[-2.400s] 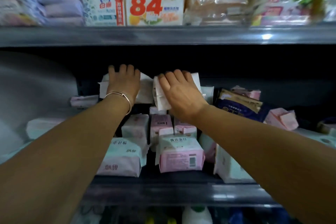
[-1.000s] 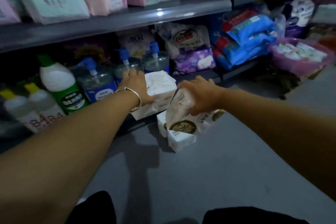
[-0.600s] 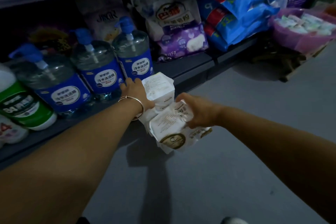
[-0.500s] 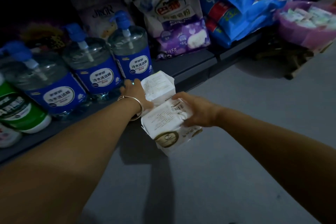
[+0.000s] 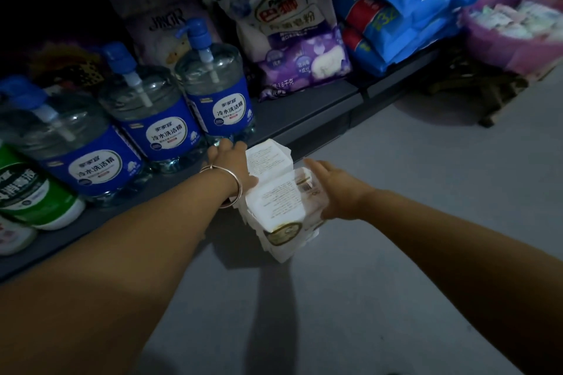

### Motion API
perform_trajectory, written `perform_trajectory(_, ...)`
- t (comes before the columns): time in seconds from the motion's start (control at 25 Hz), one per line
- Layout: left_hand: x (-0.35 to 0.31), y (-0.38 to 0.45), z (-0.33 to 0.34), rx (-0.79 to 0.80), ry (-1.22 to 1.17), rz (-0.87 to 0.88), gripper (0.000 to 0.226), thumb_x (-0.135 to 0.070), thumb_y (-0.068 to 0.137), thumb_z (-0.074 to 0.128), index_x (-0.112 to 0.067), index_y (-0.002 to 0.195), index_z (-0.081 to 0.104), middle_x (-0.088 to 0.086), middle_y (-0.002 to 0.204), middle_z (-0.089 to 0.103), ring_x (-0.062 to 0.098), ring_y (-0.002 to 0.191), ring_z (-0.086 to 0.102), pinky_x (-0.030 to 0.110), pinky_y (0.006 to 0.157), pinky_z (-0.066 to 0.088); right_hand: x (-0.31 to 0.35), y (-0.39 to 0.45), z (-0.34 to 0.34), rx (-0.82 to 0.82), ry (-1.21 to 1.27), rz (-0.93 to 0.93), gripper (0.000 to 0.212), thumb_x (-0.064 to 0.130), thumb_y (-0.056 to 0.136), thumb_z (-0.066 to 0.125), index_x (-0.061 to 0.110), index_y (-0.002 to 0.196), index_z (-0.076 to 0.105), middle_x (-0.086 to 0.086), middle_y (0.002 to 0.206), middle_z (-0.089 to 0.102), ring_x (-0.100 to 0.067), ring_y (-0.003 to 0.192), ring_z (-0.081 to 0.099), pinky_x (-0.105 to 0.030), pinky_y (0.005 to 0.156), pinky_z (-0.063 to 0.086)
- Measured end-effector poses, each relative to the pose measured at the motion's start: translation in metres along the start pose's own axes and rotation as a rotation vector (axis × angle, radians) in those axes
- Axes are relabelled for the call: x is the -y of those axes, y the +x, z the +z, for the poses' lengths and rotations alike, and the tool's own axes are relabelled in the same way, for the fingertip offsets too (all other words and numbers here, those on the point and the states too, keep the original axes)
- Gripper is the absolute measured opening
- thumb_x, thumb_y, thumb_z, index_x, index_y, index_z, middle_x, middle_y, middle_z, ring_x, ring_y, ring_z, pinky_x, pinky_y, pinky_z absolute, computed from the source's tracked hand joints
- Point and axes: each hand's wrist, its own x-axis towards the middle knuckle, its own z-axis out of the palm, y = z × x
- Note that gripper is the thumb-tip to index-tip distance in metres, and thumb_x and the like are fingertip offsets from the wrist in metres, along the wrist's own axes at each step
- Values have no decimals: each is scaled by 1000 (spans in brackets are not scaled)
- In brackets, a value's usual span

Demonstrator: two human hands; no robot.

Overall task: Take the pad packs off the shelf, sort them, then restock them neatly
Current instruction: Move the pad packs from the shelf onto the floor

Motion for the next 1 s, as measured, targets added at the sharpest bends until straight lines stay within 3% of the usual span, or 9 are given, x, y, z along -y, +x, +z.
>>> perform_trajectory(0.24, -4, -28, -74, -97, 11, 123, 52, -24, 86, 62, -9, 132, 45, 13, 135, 44, 30, 121, 46, 37, 99, 42, 49, -14, -73, -160, -139, -112, 62, 9, 88, 59, 14, 144, 34, -11, 142, 44, -28, 127, 45, -37, 104, 40)
perform_trajectory(0.56, 30, -73, -234, -393, -4, 216, 35, -23, 84, 61, -11, 116, 55, 11, 119, 59, 31, 109, 56, 35, 90, 47, 178, -31, -195, -452, -202, -301, 40, 9, 84, 59, 13, 124, 57, -13, 122, 60, -30, 111, 56, -34, 89, 47)
perform_trajectory(0.76, 57, -90, -313, -568, 10, 261, 39, -23, 86, 62, -12, 122, 53, 10, 122, 53, 28, 110, 53, 34, 94, 44, 243, -31, -245, -568, -230, -321, 52, 11, 85, 62, 15, 135, 48, -11, 130, 55, -28, 117, 52, -33, 93, 44)
perform_trajectory(1.0, 58, -45, -354, -622, 54, 243, 46, -27, 84, 65, -14, 125, 50, 9, 127, 49, 26, 115, 49, 34, 95, 43, 247, 9, -282, -606, -251, -314, 58, 17, 86, 64, 14, 140, 42, -9, 134, 49, -25, 118, 50, -32, 93, 43)
